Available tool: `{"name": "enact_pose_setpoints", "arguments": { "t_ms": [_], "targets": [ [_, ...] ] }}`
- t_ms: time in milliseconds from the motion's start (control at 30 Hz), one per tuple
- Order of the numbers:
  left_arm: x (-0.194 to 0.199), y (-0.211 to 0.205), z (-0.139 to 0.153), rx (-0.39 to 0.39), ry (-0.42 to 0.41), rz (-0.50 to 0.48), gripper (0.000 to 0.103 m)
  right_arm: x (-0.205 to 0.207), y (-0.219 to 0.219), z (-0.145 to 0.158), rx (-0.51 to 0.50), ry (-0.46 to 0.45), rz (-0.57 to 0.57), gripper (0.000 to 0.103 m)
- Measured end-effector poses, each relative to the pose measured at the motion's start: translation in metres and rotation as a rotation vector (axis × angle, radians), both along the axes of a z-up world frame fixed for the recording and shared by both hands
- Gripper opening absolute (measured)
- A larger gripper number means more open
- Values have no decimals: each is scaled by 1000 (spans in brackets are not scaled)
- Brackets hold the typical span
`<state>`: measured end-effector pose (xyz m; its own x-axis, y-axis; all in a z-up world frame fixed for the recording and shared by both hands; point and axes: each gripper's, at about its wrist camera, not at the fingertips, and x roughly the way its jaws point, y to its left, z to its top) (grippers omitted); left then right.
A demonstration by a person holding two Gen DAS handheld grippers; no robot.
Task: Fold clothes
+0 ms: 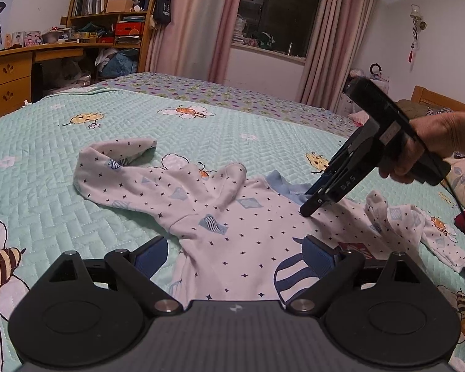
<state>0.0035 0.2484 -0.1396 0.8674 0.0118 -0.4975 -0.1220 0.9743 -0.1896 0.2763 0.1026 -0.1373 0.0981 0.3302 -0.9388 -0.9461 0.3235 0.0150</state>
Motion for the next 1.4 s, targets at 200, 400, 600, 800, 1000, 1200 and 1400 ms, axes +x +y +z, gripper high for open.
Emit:
{"name": "enact_pose_setpoints", "arguments": {
  "t_ms": [200,400,600,800,1000,1200,1400],
  "targets": [
    [0,2,-1,-5,3,1,94,6,0,1,-51,70,5,39],
    [-1,1,-1,5,0,-3,94,12,4,-3,-27,97,-29,24],
    [-2,3,0,-9,-3,-1,94,-9,3,1,-16,-22,-33,2],
    [-5,3,2,-8,-23,1,96,-34,5,7,-33,-335,-49,1],
    [-7,3,3,3,-28,-1,96,-21,6,-12,-34,-375,-134,2],
    [-5,4,0,7,-3,-12,98,2,-15,1,117,-303,-327,10],
    [-4,7,-3,-14,16,-13,98,10,-65,26,273,-272,-577,15]
  ]
}}
